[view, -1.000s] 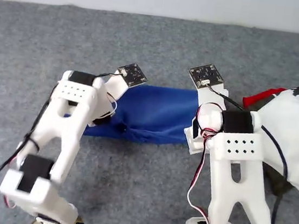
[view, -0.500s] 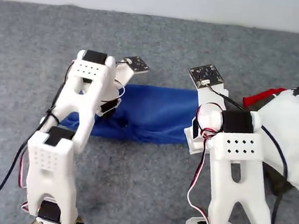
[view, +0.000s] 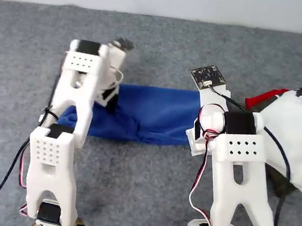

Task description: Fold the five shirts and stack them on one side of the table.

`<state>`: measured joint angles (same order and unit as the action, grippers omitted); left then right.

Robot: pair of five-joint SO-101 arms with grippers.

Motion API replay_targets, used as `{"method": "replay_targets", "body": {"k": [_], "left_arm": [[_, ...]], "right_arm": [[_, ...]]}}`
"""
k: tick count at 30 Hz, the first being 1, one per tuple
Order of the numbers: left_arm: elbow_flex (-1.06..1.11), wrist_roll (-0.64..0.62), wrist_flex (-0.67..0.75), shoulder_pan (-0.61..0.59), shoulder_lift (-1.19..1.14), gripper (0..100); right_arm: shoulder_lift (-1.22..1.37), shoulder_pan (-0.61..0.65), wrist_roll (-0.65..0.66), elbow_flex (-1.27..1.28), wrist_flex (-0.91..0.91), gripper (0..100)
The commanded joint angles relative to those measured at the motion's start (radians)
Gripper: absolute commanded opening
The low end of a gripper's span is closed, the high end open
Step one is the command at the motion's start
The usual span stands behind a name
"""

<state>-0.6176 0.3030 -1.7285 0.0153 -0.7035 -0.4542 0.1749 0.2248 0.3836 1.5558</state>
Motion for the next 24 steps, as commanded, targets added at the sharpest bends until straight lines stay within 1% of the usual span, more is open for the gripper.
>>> {"method": "replay_targets", "body": {"k": [1,6,9,14,18,21,24], "left_arm": [[-0.065,-0.051,-0.026,-0.028,0.003,17],[-0.015,-0.049,-0.026,-0.02,0.009,17],[-0.018,-0.054,-0.026,-0.035,0.011,17],[-0.09,-0.114,-0.026,-0.081,0.018,17],[-0.12,-0.135,-0.028,-0.104,0.097,17],[-0.036,-0.133,-0.028,-0.089,0.201,17],[0.094,-0.129,-0.028,-0.057,0.33,17]], "right_arm": [[-0.033,0.008,-0.009,0.0,-0.008,30.3],[-0.033,0.008,-0.011,0.002,-0.008,30.3],[-0.033,0.008,-0.011,0.002,-0.008,30.3],[-0.035,0.008,-0.012,0.021,-0.016,30.3],[-0.041,0.008,-0.012,0.084,-0.047,30.3],[-0.084,0.007,-0.012,0.123,-0.07,30.3],[-0.147,0.001,-0.012,0.137,-0.084,30.3]]}}
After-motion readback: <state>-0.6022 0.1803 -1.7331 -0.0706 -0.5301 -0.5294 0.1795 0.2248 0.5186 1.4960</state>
